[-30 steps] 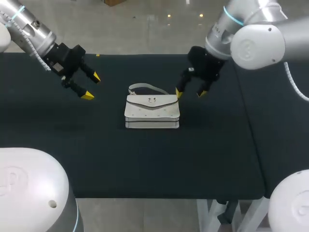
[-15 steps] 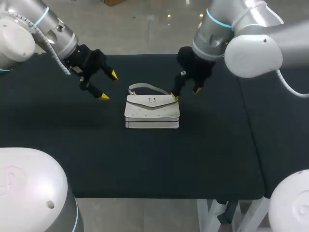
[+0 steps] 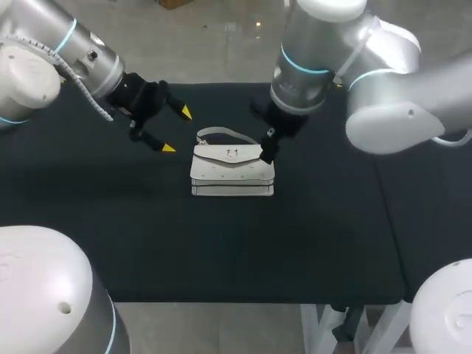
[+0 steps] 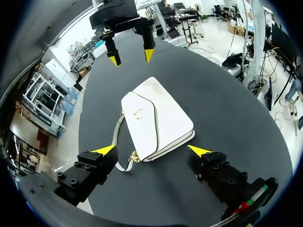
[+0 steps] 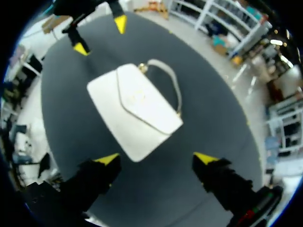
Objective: Pick up the bag, open it, inspect its contents, close it, and place it on the opposite side
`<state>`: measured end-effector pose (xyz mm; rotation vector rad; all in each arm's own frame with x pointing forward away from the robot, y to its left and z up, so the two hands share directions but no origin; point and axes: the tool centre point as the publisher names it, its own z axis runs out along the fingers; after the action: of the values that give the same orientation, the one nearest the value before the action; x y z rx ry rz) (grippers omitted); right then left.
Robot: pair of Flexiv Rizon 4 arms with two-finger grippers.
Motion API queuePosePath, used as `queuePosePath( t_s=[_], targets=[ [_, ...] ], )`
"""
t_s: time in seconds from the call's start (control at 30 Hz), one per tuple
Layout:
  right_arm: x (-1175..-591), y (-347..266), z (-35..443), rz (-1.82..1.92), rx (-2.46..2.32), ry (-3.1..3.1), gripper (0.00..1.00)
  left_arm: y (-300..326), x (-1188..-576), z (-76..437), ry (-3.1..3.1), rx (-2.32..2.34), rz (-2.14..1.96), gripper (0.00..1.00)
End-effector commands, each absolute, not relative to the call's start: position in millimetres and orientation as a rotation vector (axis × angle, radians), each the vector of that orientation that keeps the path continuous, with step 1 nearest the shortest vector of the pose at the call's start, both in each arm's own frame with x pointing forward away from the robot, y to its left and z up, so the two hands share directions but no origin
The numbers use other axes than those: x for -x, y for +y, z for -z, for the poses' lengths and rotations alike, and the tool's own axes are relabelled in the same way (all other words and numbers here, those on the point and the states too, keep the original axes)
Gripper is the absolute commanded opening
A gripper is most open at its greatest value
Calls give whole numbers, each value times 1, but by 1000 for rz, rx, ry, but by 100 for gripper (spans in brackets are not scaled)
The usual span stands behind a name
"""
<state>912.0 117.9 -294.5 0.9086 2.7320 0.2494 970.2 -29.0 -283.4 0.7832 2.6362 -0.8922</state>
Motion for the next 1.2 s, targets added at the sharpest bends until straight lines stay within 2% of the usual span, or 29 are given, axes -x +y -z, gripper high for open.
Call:
queuePosePath(
  t_s=[0.03, 0.5, 0.63, 0.83, 1.2],
  targets=[
    [-894, 113, 302, -272, -648, 2538, 100, -36, -971, 291, 2564, -812, 936, 100],
    [-894, 115, 305, -263, -591, 2579, 100, -42, -970, 295, 2542, -871, 932, 100],
    [-885, 145, 313, -188, -341, 2498, 100, -47, -967, 302, 2483, -903, 949, 100],
    [-874, 155, 327, -188, -134, 2413, 100, -48, -970, 305, 2427, -951, 978, 100],
    [-879, 158, 350, -113, -31, 2328, 100, -61, -974, 313, 2443, -1001, 966, 100]
  ],
)
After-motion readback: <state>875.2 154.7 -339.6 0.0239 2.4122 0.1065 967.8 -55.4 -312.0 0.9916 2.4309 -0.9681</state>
